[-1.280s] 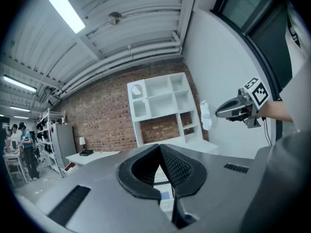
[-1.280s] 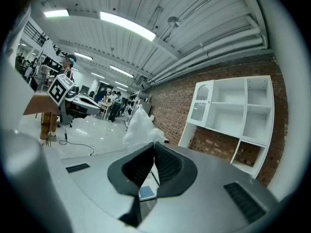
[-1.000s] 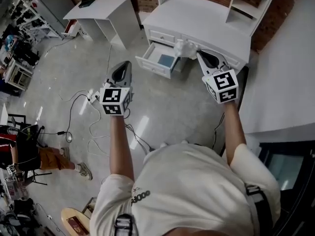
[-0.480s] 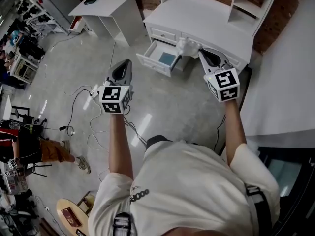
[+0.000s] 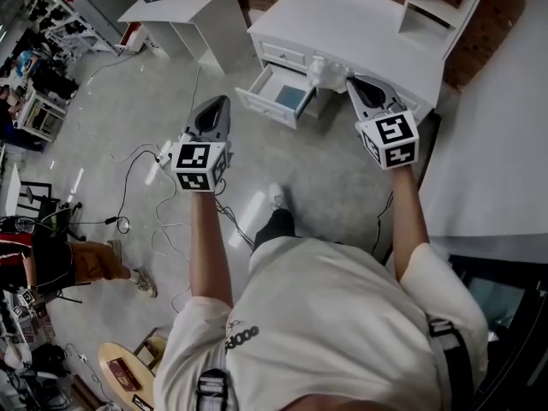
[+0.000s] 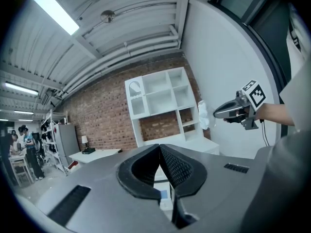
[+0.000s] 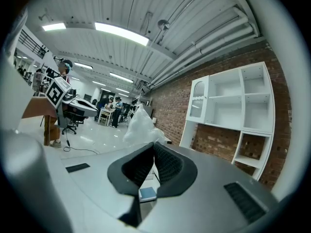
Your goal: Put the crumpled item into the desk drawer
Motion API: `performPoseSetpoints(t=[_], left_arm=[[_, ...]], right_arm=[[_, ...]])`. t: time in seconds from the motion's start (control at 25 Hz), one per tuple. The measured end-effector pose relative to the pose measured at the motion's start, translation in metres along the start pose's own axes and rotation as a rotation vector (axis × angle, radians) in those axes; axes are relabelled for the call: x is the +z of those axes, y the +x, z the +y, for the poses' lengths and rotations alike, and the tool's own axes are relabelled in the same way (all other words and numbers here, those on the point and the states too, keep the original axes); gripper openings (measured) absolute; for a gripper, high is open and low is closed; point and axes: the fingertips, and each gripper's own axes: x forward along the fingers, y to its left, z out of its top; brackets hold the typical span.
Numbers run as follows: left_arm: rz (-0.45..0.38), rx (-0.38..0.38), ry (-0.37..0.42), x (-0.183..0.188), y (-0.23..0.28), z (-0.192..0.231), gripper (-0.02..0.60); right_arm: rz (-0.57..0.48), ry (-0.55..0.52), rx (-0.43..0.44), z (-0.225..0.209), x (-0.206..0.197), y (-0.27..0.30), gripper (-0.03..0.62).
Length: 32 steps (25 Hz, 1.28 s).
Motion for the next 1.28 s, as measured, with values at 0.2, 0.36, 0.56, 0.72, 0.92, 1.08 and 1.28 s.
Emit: performPoseSetpoints(t=[0.2, 0.36, 0.56, 0.72, 0.92, 1.08, 1.28], left_arm=[[0.008, 0.001, 0.005, -0.011, 0.029, 0.022, 0.018], [0.005, 0.001, -0.004, -0.016, 0.066, 0.054, 0.018], [0.006, -0.021, 0.001, -0.021, 0.131, 0.094, 0.018], [0.013, -0.045, -0.001, -0.025, 0.186, 0.135, 0.018], [0.025, -0.082, 0.006, -0.024, 0.248, 0.176, 0.018], [0.035, -0.101, -0.003, -0.032, 0.284, 0.196, 0.018], [0.062, -0.123, -0.024, -0.054, 0.320, 0.215, 0.018]], right_arm=[[-0.002, -0.003, 0.013, -0.003, -0.004, 0.037, 0.008], [0.015, -0.011, 0.009, -0.018, -0.005, 0.078, 0.008], [0.034, 0.001, -0.019, -0.051, -0.007, 0.141, 0.008], [0.050, 0.006, -0.042, -0.072, -0.006, 0.198, 0.008], [0.082, 0.021, -0.073, -0.102, -0.003, 0.255, 0.008], [0.111, 0.035, -0.084, -0.115, -0.011, 0.289, 0.008], [0.159, 0.042, -0.079, -0.123, -0.030, 0.327, 0.008]])
